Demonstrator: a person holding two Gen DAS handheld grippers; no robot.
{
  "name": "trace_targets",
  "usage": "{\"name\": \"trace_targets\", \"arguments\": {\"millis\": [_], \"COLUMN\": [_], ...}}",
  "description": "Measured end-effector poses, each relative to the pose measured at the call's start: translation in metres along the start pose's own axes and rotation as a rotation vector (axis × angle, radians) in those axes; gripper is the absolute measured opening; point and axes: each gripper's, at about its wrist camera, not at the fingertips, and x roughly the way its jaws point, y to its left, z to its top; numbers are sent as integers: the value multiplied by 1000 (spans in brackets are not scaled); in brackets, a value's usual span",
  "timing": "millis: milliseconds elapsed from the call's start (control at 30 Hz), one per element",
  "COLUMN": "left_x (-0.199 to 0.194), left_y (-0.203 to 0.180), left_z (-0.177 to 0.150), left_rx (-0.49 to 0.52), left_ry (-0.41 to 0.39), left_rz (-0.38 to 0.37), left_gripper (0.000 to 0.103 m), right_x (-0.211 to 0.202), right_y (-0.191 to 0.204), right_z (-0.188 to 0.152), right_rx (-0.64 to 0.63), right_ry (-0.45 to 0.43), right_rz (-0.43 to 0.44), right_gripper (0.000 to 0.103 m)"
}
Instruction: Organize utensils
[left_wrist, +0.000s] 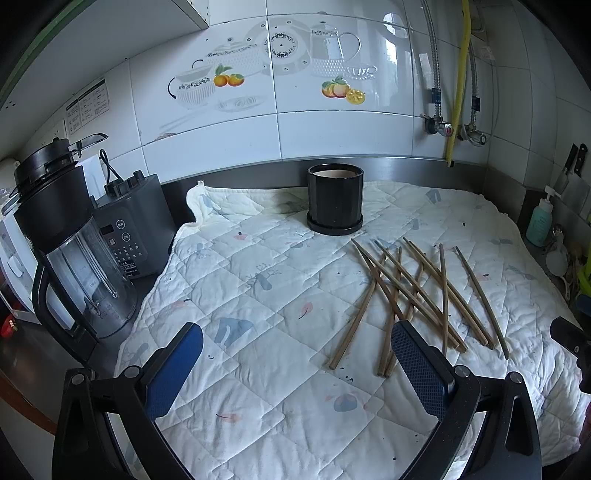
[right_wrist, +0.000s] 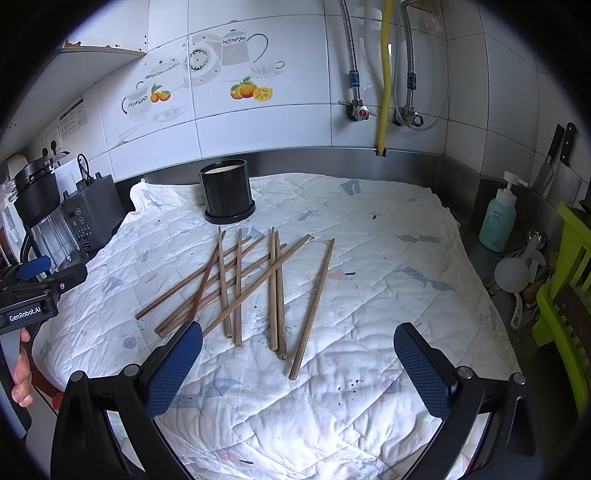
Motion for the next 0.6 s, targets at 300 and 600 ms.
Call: {"name": "trace_targets", "arguments": {"millis": [300,600], "left_x": [2,4], "left_y": [-1,-1], "left_z": [3,3], "left_rx": [10,7], "left_ry": [3,3], "left_rz": [-2,-1], "left_gripper": [103,103], "right_x": [1,1], "right_y": [1,1], "right_z": [1,1], "right_rx": [2,0], "right_ry": [1,1], "right_rz": [1,-3], "right_gripper": [103,103]}}
